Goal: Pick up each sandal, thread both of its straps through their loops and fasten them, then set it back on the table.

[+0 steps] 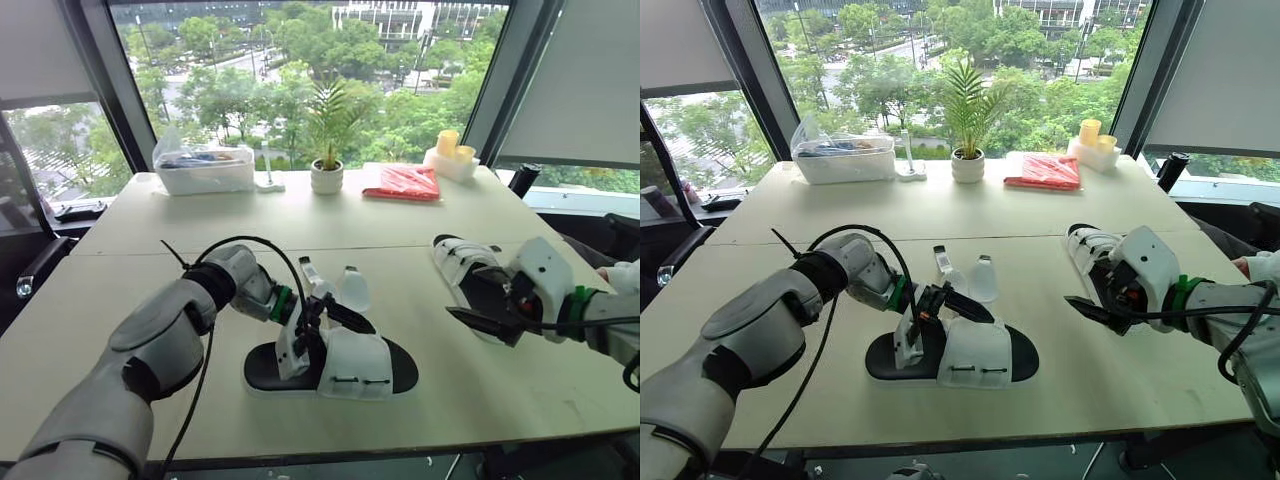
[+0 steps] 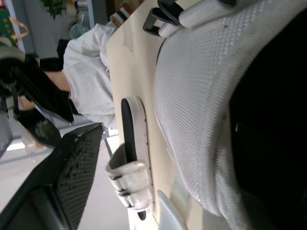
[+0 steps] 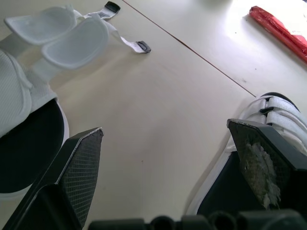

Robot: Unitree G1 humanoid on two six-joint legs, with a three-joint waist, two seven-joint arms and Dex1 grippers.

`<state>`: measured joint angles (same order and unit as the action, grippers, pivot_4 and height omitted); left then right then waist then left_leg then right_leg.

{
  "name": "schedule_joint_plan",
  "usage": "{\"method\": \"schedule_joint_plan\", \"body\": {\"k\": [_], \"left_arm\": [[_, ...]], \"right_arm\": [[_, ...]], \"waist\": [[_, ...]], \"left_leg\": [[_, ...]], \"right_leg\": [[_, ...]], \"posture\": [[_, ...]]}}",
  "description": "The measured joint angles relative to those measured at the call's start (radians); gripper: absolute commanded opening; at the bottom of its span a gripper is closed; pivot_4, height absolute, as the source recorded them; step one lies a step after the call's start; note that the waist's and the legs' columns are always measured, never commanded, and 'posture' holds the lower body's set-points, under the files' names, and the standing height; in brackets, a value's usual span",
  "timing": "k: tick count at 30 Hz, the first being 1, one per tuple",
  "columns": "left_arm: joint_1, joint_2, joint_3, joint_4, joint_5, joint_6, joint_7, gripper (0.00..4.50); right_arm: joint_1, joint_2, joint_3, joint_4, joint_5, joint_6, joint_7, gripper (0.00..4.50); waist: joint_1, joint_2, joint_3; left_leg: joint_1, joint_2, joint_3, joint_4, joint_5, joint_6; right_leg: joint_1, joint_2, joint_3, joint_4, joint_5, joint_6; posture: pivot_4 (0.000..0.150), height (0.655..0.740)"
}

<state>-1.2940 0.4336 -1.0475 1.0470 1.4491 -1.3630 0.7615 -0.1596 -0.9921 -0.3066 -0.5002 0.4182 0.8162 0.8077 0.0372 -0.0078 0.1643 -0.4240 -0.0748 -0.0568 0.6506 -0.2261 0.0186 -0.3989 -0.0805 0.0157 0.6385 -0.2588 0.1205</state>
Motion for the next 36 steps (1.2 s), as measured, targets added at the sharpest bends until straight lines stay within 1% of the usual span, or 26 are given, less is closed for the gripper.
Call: {"method": "schedule_joint_plan", "body": {"k": [2, 5, 9, 13, 15, 17, 18, 19, 20, 21, 22, 23, 24, 25, 26, 28, 29, 31, 32, 34, 36], "left_arm": [[0.000, 0.021, -0.001, 0.011, -0.017, -0.017, 0.006, 4.49], [-0.001, 0.097, -0.001, 0.023, -0.040, -0.057, 0.003, 4.49], [-0.005, 0.186, 0.010, 0.057, -0.084, -0.092, -0.044, 4.49], [-0.009, 0.248, 0.058, 0.129, -0.168, -0.130, -0.154, 4.49], [-0.026, 0.249, 0.120, 0.233, -0.270, -0.173, -0.258, 4.49], [-0.060, 0.218, 0.223, 0.408, -0.376, -0.218, -0.416, 4.49], [-0.081, 0.196, 0.303, 0.516, -0.416, -0.230, -0.521, 4.49], [-0.106, 0.175, 0.411, 0.635, -0.442, -0.233, -0.644, 4.49], [-0.134, 0.159, 0.554, 0.756, -0.473, -0.212, -0.795, 4.49], [-0.164, 0.156, 0.781, 0.900, -0.545, -0.134, -1.039, 4.49], [-0.177, 0.159, 0.947, 0.970, -0.610, -0.055, -1.224, 4.49], [-0.179, 0.162, 1.071, 1.005, -0.666, 0.014, -1.361, 4.49], [-0.177, 0.163, 1.224, 1.032, -0.745, 0.128, -1.534, 4.49], [-0.174, 0.163, 1.319, 1.032, -0.805, 0.208, -1.629, 4.49], [-0.174, 0.163, 1.400, 1.032, -0.864, 0.279, -1.689, 4.49], [-0.175, 0.164, 1.505, 1.032, -0.969, 0.380, -1.714, 4.49], [-0.175, 0.160, 1.542, 1.031, -1.025, 0.424, -1.683, 4.49], [-0.171, 0.139, 1.574, 1.008, -1.115, 0.499, -1.570, 4.49], [-0.159, 0.120, 1.583, 0.965, -1.159, 0.542, -1.496, 4.49], [-0.102, 0.076, 1.596, 0.804, -1.260, 0.656, -1.308, 4.49], [-0.036, 0.040, 1.609, 0.636, -1.336, 0.778, -1.154, 4.49]], "right_arm": [[0.000, -0.003, 0.026, 0.001, -0.004, -0.017, 0.011, 4.50], [0.001, -0.007, 0.077, 0.008, -0.014, -0.049, 0.030, 4.50], [-0.004, -0.007, 0.121, 0.040, -0.024, -0.087, 0.049, 4.50], [-0.034, -0.007, 0.161, 0.079, -0.047, -0.133, 0.065, 4.50], [-0.039, -0.008, 0.182, 0.106, -0.066, -0.171, 0.077, 4.50], [-0.040, -0.007, 0.196, 0.133, -0.084, -0.205, 0.088, 4.50], [-0.041, -0.008, 0.205, 0.144, -0.095, -0.224, 0.092, 4.50], [-0.044, -0.008, 0.217, 0.158, -0.110, -0.243, 0.095, 4.50], [-0.047, -0.009, 0.230, 0.169, -0.130, -0.268, 0.098, 4.50], [-0.052, -0.009, 0.251, 0.187, -0.160, -0.305, 0.100, 4.50], [-0.053, -0.009, 0.264, 0.201, -0.180, -0.329, 0.101, 4.50], [-0.055, -0.009, 0.274, 0.212, -0.192, -0.346, 0.103, 4.50], [-0.058, -0.009, 0.286, 0.224, -0.209, -0.369, 0.110, 4.50], [-0.060, -0.009, 0.294, 0.230, -0.217, -0.383, 0.116, 4.50], [-0.061, -0.009, 0.297, 0.232, -0.220, -0.393, 0.123, 4.50], [-0.067, -0.009, 0.297, 0.236, -0.222, -0.409, 0.133, 4.50], [-0.071, -0.009, 0.296, 0.237, -0.222, -0.412, 0.139, 4.50], [-0.071, -0.009, 0.294, 0.237, -0.217, -0.410, 0.147, 4.50], [-0.068, -0.009, 0.291, 0.234, -0.210, -0.405, 0.154, 4.50], [-0.042, -0.010, 0.273, 0.207, -0.175, -0.376, 0.179, 4.50], [0.000, -0.014, 0.247, 0.181, -0.141, -0.352, 0.210, 4.50]], "waist": [[-0.004, 0.000, 0.000], [-0.007, 0.000, 0.000], [-0.001, 0.000, 0.000], [0.005, -0.001, 0.001], [0.006, -0.002, 0.001], [0.004, -0.002, 0.001], [0.002, -0.002, 0.001], [0.001, -0.002, 0.001], [0.000, -0.002, 0.001], [-0.003, -0.002, 0.001], [-0.005, -0.002, 0.001], [-0.006, -0.002, 0.001], [-0.008, -0.003, 0.002], [-0.010, -0.004, 0.002], [-0.013, -0.004, 0.002], [-0.023, -0.004, 0.002], [-0.028, -0.004, 0.002], [-0.029, -0.004, 0.002], [-0.029, -0.004, 0.002], [-0.030, -0.004, 0.002], [-0.029, -0.004, 0.002]], "left_leg": [[0.000, 0.000, 0.000, -0.001, 0.000, 0.000], [-0.002, 0.000, 0.003, -0.002, 0.000, 0.000], [-0.002, 0.000, 0.005, -0.001, 0.000, 0.000], [-0.003, 0.000, 0.005, 0.000, 0.000, 0.000], [-0.003, -0.001, 0.005, 0.000, 0.000, 0.000], [-0.003, -0.001, 0.005, 0.001, 0.000, 0.000], [-0.003, -0.001, 0.006, 0.001, 0.000, 0.000], [-0.003, -0.001, 0.006, 0.000, 0.000, 0.000], [-0.003, -0.001, 0.007, 0.000, 0.000, 0.001], [-0.003, 0.000, 0.010, 0.001, 0.000, 0.001], [-0.003, 0.000, 0.012, 0.000, 0.000, 0.001], [-0.003, 0.000, 0.013, 0.001, 0.000, 0.001], [-0.003, 0.000, 0.013, 0.001, -0.001, 0.001], [-0.003, 0.001, 0.010, 0.001, -0.001, 0.001], [-0.003, 0.001, 0.008, 0.002, -0.001, 0.002], [-0.003, 0.000, 0.007, 0.002, -0.001, 0.002], [-0.003, 0.000, 0.007, 0.002, -0.001, 0.002], [-0.003, 0.001, 0.007, 0.001, -0.001, 0.002], [-0.003, 0.001, 0.007, 0.001, -0.001, 0.002], [-0.003, 0.001, 0.006, 0.001, -0.001, 0.001], [-0.003, 0.001, 0.006, 0.000, -0.001, 0.001]], "right_leg": [[-0.002, 0.000, 0.001, 0.001, 0.000, 0.000], [-0.008, -0.001, 0.001, 0.006, 0.000, 0.000], [-0.008, -0.001, 0.001, 0.007, 0.000, 0.000], [-0.008, -0.002, 0.000, 0.006, 0.000, 0.000], [-0.008, -0.002, 0.000, 0.006, 0.000, 0.000], [-0.008, -0.003, 0.000, 0.006, 0.000, 0.000], [-0.008, -0.002, 0.000, 0.006, 0.000, 0.000], [-0.008, -0.002, -0.001, 0.006, 0.000, 0.000], [-0.008, -0.002, -0.001, 0.006, 0.000, 0.000], [-0.009, -0.002, -0.002, 0.007, -0.001, 0.000], [-0.009, -0.002, -0.003, 0.007, -0.001, 0.001], [-0.009, -0.002, -0.003, 0.008, -0.001, 0.001], [-0.009, -0.002, -0.003, 0.009, -0.001, 0.001], [-0.009, -0.002, -0.003, 0.009, -0.001, 0.001], [-0.009, -0.002, -0.003, 0.009, -0.001, 0.001], [-0.009, -0.002, -0.003, 0.010, -0.001, 0.001], [-0.009, -0.002, -0.003, 0.010, -0.001, 0.001], [-0.010, -0.002, -0.003, 0.011, -0.001, 0.001], [-0.010, -0.002, -0.003, 0.011, -0.001, 0.001], [-0.010, -0.003, -0.003, 0.012, -0.001, 0.001], [-0.011, -0.003, -0.002, 0.011, -0.001, 0.001]], "posture": [[0.150, 0.7400], [0.150, 0.7400], [0.150, 0.7400], [0.150, 0.7400], [0.150, 0.7400], [0.150, 0.7400], [0.150, 0.7400], [0.150, 0.7400], [0.150, 0.7400], [0.150, 0.7400], [0.150, 0.7400], [0.150, 0.7400], [0.150, 0.7400], [0.150, 0.7400], [0.150, 0.7400], [0.150, 0.7400], [0.150, 0.7400], [0.150, 0.7400], [0.150, 0.7400], [0.150, 0.7400], [0.150, 0.7400]]}}
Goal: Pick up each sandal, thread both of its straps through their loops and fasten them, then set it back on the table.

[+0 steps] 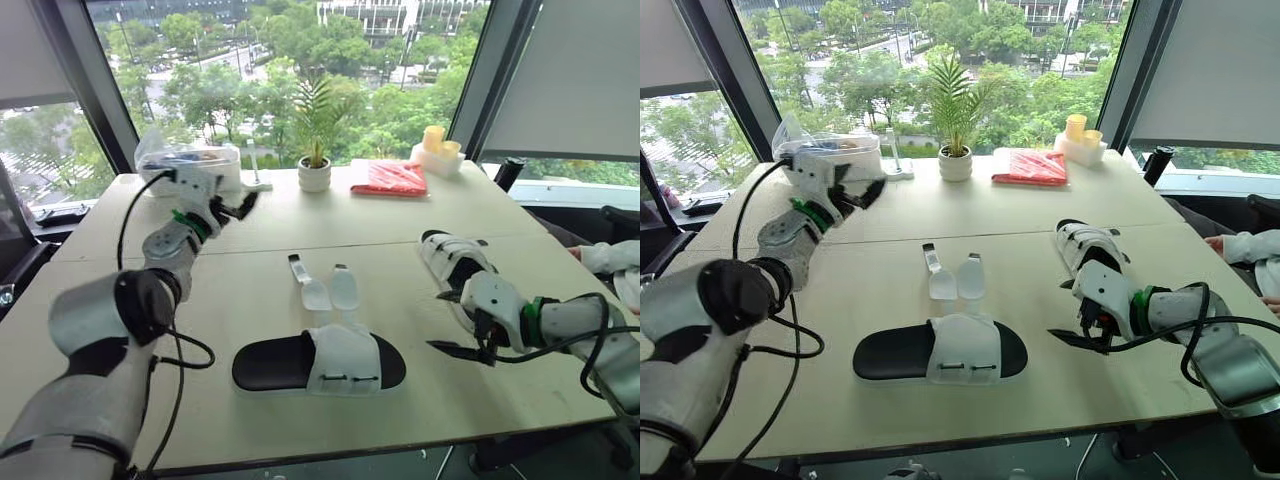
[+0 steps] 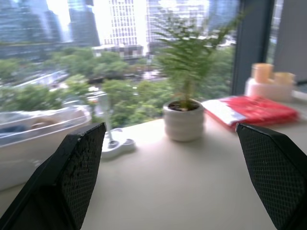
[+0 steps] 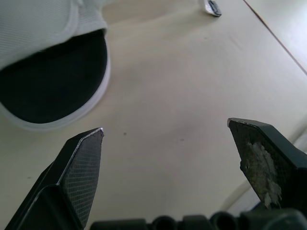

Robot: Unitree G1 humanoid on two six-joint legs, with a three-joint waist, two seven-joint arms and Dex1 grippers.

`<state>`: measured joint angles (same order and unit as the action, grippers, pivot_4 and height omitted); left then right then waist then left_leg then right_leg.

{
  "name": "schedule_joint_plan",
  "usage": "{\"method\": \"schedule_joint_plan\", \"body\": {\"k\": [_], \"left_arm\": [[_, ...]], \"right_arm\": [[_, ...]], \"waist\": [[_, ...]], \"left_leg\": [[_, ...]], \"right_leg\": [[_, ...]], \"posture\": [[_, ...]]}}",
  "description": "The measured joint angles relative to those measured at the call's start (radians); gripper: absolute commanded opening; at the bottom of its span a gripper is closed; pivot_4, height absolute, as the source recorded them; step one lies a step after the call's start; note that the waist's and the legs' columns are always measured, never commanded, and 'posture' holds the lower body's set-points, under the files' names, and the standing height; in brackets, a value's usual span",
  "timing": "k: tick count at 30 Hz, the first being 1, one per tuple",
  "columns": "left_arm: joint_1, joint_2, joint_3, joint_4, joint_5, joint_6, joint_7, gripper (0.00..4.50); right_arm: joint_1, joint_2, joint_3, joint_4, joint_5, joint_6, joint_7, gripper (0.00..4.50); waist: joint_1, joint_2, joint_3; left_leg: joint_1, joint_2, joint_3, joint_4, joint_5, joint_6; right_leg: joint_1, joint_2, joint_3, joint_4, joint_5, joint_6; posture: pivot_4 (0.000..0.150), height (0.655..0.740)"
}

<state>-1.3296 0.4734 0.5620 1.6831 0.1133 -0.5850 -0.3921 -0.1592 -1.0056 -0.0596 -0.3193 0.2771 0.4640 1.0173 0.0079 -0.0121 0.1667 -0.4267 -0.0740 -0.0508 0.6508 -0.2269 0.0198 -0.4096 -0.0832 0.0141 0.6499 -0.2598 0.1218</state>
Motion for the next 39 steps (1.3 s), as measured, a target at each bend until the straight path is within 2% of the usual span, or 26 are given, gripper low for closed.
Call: {"method": "schedule_joint_plan", "body": {"k": [4, 6, 8, 11, 14, 17, 22, 25, 32, 39], "left_arm": [[0.081, -0.077, -0.003, -0.251, -0.087, 0.194, 0.184, 4.49], [0.087, -0.097, -0.007, -0.321, -0.127, 0.271, 0.234, 4.50], [0.086, -0.109, -0.010, -0.365, -0.160, 0.324, 0.270, 4.50], [0.078, -0.117, -0.018, -0.373, -0.192, 0.387, 0.297, 4.50], [0.066, -0.127, -0.017, -0.368, -0.244, 0.494, 0.248, 4.50], [0.054, -0.140, -0.023, -0.369, -0.291, 0.608, 0.111, 4.50], [0.066, -0.147, -0.139, -0.394, -0.297, 0.747, -0.232, 4.50], [0.087, -0.116, -0.208, -0.428, -0.296, 0.832, -0.426, 4.50], [0.112, -0.011, -0.300, -0.461, -0.299, 1.046, -0.739, 4.50], [0.190, 0.023, -0.416, -0.579, -0.298, 1.187, -0.967, 4.50]], "right_arm": [[0.025, 0.000, -0.027, -0.023, 0.039, 0.029, 0.011, 4.50], [0.020, 0.011, -0.031, -0.030, 0.053, 0.031, 0.007, 3.94], [0.018, 0.033, -0.031, -0.030, 0.062, 0.031, 0.001, 3.12], [0.017, 0.058, -0.031, -0.021, 0.069, 0.024, -0.002, 1.54], [0.015, 0.096, -0.032, 0.006, 0.084, 0.000, -0.001, 0.05], [0.012, 0.128, -0.029, 0.021, 0.091, -0.022, 0.005, 0.05], [-0.001, 0.187, 0.014, 0.036, 0.091, -0.042, 0.011, 0.05], [-0.004, 0.207, 0.052, 0.058, 0.084, -0.070, 0.021, 0.05], [-0.004, 0.246, 0.126, 0.090, 0.049, -0.130, 0.031, 0.05], [-0.003, 0.281, 0.184, 0.125, 0.000, -0.190, 0.030, 0.05]], "waist": [[0.007, 0.000, 0.000], [0.010, -0.002, 0.000], [0.008, -0.002, 0.000], [0.007, -0.002, 0.000], [0.007, -0.002, 0.000], [0.006, -0.002, 0.000], [0.002, -0.002, 0.000], [-0.005, -0.002, 0.000], [-0.008, -0.002, 0.000], [-0.002, -0.001, -0.001]], "left_leg": [[0.000, -0.001, 0.000, 0.000, 0.000, 0.000], [0.000, -0.001, -0.001, 0.001, 0.000, 0.000], [0.000, -0.001, -0.001, 0.001, 0.000, -0.001], [0.000, -0.001, -0.001, 0.000, 0.000, -0.001], [0.000, -0.002, -0.001, 0.000, 0.000, -0.001], [0.000, -0.002, -0.001, 0.000, 0.000, -0.001], [0.000, -0.002, -0.001, 0.000, 0.000, -0.001], [0.000, -0.002, -0.001, -0.001, 0.000, -0.001], [0.000, -0.002, -0.001, -0.001, 0.000, -0.001], [0.000, -0.002, -0.001, -0.001, 0.000, -0.001]], "right_leg": [[0.000, 0.000, 0.001, 0.000, 0.000, 0.000], [0.000, 0.000, 0.001, 0.000, 0.000, 0.000], [0.001, -0.001, 0.001, -0.001, 0.000, 0.000], [0.000, -0.001, 0.001, 0.000, 0.000, 0.000], [0.000, -0.001, 0.001, -0.001, 0.000, 0.000], [0.000, -0.001, 0.001, -0.001, 0.000, 0.000], [0.000, 0.000, 0.001, -0.001, 0.000, 0.000], [0.000, 0.000, 0.001, -0.001, 0.000, 0.000], [0.000, 0.001, 0.001, -0.001, 0.000, 0.000], [0.000, 0.000, 0.001, -0.001, 0.000, -0.001]], "posture": [[0.150, 0.7400], [0.150, 0.7400], [0.150, 0.7400], [0.150, 0.7400], [0.150, 0.7400], [0.150, 0.7400], [0.150, 0.7400], [0.150, 0.7400], [0.150, 0.7400], [0.150, 0.7400]]}}
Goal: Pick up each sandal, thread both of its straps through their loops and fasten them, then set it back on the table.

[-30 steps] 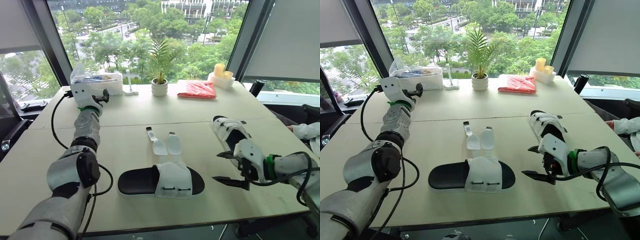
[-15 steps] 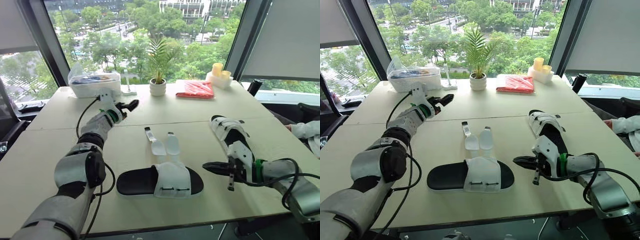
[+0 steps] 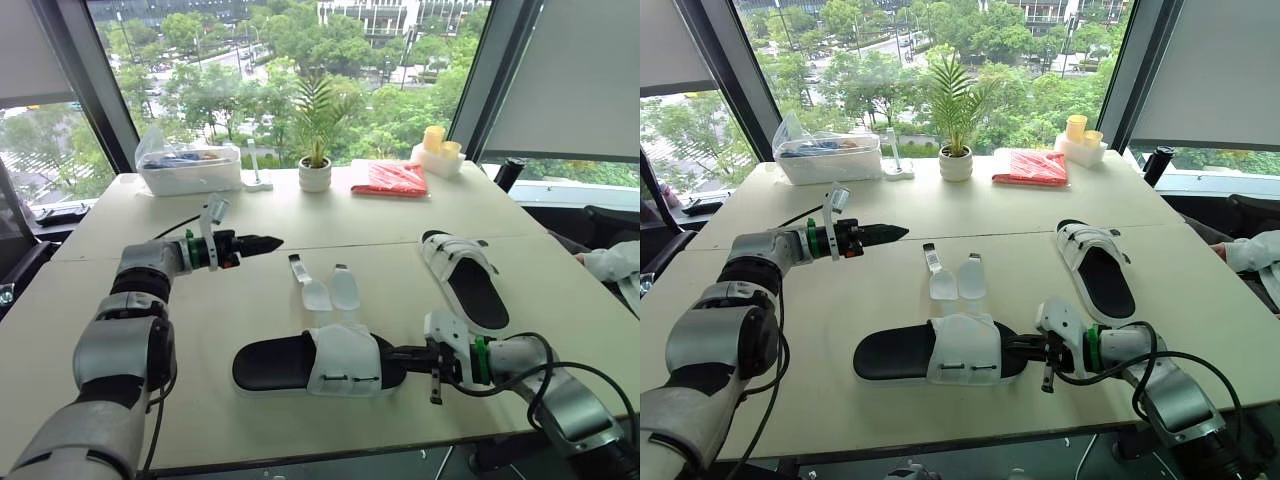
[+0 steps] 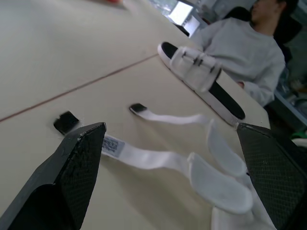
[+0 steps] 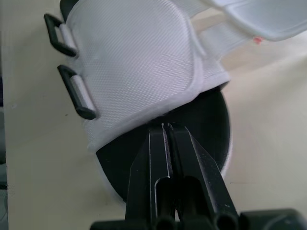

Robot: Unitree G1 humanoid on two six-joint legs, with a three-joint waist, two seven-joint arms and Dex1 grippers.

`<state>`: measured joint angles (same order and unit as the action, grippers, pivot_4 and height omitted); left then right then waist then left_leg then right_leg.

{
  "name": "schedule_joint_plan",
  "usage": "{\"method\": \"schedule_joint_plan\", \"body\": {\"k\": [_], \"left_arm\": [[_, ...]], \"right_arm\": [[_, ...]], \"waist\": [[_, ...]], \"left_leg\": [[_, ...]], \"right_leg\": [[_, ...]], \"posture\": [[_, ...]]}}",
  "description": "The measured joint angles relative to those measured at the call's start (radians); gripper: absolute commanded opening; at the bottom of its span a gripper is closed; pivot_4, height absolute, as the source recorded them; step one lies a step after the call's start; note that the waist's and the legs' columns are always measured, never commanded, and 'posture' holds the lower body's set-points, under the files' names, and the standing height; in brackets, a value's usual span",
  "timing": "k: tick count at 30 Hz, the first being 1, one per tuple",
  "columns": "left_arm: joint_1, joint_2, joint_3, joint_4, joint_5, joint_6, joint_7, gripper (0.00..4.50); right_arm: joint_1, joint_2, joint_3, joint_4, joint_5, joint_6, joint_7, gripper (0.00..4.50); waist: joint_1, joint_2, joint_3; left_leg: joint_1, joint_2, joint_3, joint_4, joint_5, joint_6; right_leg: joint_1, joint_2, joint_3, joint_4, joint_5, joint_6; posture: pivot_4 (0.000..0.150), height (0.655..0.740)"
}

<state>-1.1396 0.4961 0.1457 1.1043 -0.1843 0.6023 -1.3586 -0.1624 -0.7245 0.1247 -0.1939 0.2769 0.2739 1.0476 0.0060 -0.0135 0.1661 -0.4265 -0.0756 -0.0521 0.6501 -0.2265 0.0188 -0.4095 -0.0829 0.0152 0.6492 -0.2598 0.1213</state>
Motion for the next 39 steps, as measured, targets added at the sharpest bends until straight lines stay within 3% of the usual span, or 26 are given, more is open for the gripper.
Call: {"method": "schedule_joint_plan", "body": {"k": [8, 15, 28, 39], "left_arm": [[0.108, -0.024, -0.045, -0.181, -0.048, 0.260, -0.020, 4.50], [0.146, -0.080, -0.049, -0.217, -0.097, 0.416, 0.092, 4.50], [0.075, -0.172, 0.084, -0.040, -0.184, 0.454, 0.328, 4.50], [0.048, -0.239, 0.233, 0.085, -0.248, 0.351, 0.514, 4.50]], "right_arm": [[-0.005, 0.018, 0.023, 0.005, -0.022, -0.009, -0.003, 0.05], [-0.012, 0.029, 0.031, 0.013, -0.038, -0.027, -0.001, 0.05], [-0.055, 0.035, 0.082, 0.062, -0.107, -0.126, 0.036, 0.05], [-0.136, 0.019, 0.108, 0.138, -0.116, -0.150, 0.124, 0.05]], "waist": [[0.004, 0.000, 0.000], [0.004, 0.000, 0.000], [0.003, 0.000, 0.000], [0.005, 0.000, 0.000]], "left_leg": [[0.000, 0.000, -0.001, 0.000, 0.000, 0.000], [0.000, 0.000, -0.001, 0.000, 0.000, 0.000], [0.001, 0.000, -0.001, 0.000, 0.000, -0.001], [0.001, 0.000, -0.001, 0.000, 0.000, -0.002]], "right_leg": [[0.000, 0.000, 0.000, 0.000, 0.000, 0.000], [0.000, 0.000, 0.001, 0.000, 0.000, 0.000], [0.000, 0.000, 0.001, 0.000, 0.000, 0.000], [0.000, -0.001, 0.000, 0.000, 0.000, 0.000]], "posture": [[0.150, 0.7400], [0.150, 0.7400], [0.150, 0.7400], [0.150, 0.7400]]}}
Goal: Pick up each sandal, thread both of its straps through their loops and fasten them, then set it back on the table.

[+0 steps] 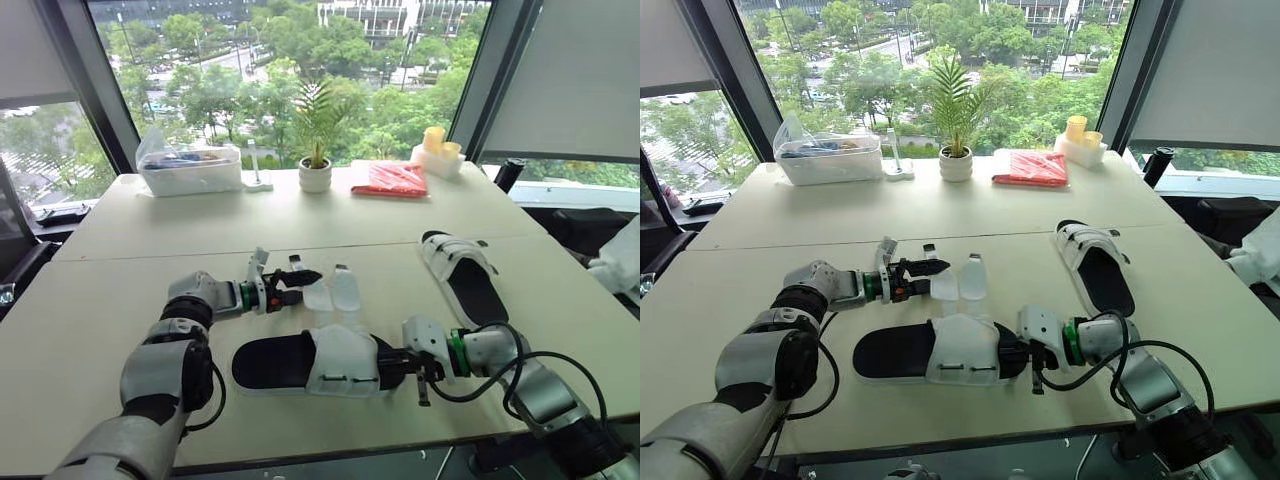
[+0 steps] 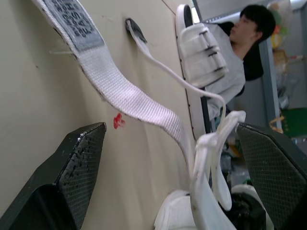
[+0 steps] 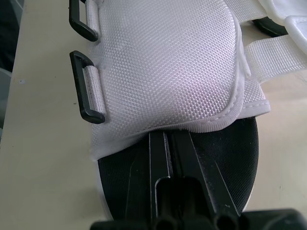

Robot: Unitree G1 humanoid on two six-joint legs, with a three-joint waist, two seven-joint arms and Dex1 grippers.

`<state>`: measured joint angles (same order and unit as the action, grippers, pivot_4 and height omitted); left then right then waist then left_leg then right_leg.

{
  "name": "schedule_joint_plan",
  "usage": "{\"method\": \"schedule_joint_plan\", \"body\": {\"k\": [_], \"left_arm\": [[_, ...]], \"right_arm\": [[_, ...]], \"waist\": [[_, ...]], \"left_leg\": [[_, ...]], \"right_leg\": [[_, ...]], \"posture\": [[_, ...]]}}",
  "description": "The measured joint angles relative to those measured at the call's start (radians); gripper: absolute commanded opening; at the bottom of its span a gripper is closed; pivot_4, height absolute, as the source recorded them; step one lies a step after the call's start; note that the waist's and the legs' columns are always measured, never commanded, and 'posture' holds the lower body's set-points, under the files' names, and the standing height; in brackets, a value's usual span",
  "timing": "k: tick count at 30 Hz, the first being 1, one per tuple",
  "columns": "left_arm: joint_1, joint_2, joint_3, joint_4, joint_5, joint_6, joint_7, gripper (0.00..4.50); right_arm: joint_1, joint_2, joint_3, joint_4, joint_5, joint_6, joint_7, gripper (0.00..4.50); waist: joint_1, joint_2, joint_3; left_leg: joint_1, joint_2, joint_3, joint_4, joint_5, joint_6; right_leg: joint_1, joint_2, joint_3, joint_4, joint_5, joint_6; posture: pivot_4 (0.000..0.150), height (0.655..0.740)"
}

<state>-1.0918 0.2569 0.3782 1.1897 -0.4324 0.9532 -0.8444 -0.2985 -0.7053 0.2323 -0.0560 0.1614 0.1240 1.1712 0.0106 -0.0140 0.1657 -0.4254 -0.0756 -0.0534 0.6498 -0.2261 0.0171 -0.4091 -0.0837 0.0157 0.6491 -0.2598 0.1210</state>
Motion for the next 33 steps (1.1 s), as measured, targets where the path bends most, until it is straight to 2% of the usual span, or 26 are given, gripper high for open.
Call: {"method": "schedule_joint_plan", "body": {"k": [5, 7, 8, 14, 16, 21, 25, 28, 33], "left_arm": [[-0.010, -0.036, 0.070, 0.040, -0.035, -0.087, 0.085, 4.50], [-0.013, -0.050, 0.091, 0.053, -0.045, -0.122, 0.113, 3.97], [-0.013, -0.057, 0.109, 0.064, -0.050, -0.146, 0.136, 3.69], [-0.013, -0.086, 0.167, 0.099, -0.076, -0.227, 0.202, 0.74], [-0.014, -0.087, 0.179, 0.099, -0.084, -0.236, 0.206, 0.05], [-0.031, -0.080, 0.191, 0.101, -0.100, -0.242, 0.175, 0.02], [-0.049, -0.059, 0.078, 0.023, -0.058, -0.229, -0.024, 0.02], [-0.007, -0.062, -0.115, -0.210, 0.007, -0.276, -0.228, 0.02], [0.182, -0.036, -0.360, -0.717, 0.022, -0.330, -0.413, 0.02]], "right_arm": [[-0.005, -0.001, 0.001, 0.003, -0.005, -0.003, 0.012, 0.05], [-0.007, -0.001, 0.001, 0.003, -0.008, -0.003, 0.014, 0.00], [-0.007, -0.001, 0.001, 0.003, -0.009, -0.003, 0.016, 0.00], [-0.010, -0.001, 0.001, 0.002, -0.011, -0.003, 0.020, 0.00], [-0.009, -0.001, 0.001, 0.002, -0.012, -0.003, 0.020, 0.00], [-0.008, -0.003, 0.001, 0.000, -0.012, -0.003, 0.020, 0.00], [-0.005, -0.005, -0.001, -0.001, -0.012, -0.004, 0.020, 0.00], [-0.003, -0.008, 0.000, -0.002, -0.012, -0.011, 0.020, 0.00], [-0.001, -0.013, 0.003, -0.002, -0.012, -0.025, 0.020, 0.00]], "waist": [[0.000, 0.000, 0.000], [0.001, 0.000, 0.000], [0.001, 0.000, 0.000], [0.001, 0.000, 0.000], [0.001, 0.000, 0.000], [0.001, 0.000, 0.000], [0.002, 0.000, 0.000], [0.001, 0.000, 0.000], [0.000, 0.001, -0.001]], "left_leg": [[0.000, 0.000, 0.000, 0.000, 0.000, 0.000], [0.000, 0.000, 0.000, 0.000, 0.000, 0.000], [0.000, 0.000, 0.000, 0.000, 0.000, 0.000], [0.000, 0.000, 0.000, 0.000, 0.000, 0.000], [0.000, 0.000, 0.000, 0.000, 0.000, 0.000], [0.000, -0.001, 0.000, 0.000, 0.000, 0.000], [0.000, -0.001, 0.000, -0.001, 0.000, -0.001], [0.000, -0.001, 0.000, -0.001, 0.000, -0.001], [0.000, -0.001, 0.000, -0.003, 0.000, -0.002]], "right_leg": [[0.000, 0.000, 0.000, 0.000, 0.000, 0.000], [0.000, 0.000, 0.000, 0.000, 0.000, 0.000], [0.000, 0.000, 0.000, 0.000, 0.000, 0.000], [0.000, -0.001, 0.000, 0.000, 0.000, 0.000], [0.000, -0.002, 0.000, 0.000, 0.000, 0.000], [0.000, -0.002, -0.001, 0.000, 0.000, 0.000], [0.001, -0.001, -0.001, -0.001, 0.000, 0.000], [0.001, -0.001, 0.000, -0.002, 0.000, 0.000], [0.001, -0.004, 0.002, -0.004, 0.000, -0.001]], "posture": [[0.150, 0.7400], [0.150, 0.7400], [0.150, 0.7400], [0.150, 0.7400], [0.150, 0.7400], [0.150, 0.7400], [0.150, 0.7400], [0.150, 0.7400], [0.150, 0.7400]]}}
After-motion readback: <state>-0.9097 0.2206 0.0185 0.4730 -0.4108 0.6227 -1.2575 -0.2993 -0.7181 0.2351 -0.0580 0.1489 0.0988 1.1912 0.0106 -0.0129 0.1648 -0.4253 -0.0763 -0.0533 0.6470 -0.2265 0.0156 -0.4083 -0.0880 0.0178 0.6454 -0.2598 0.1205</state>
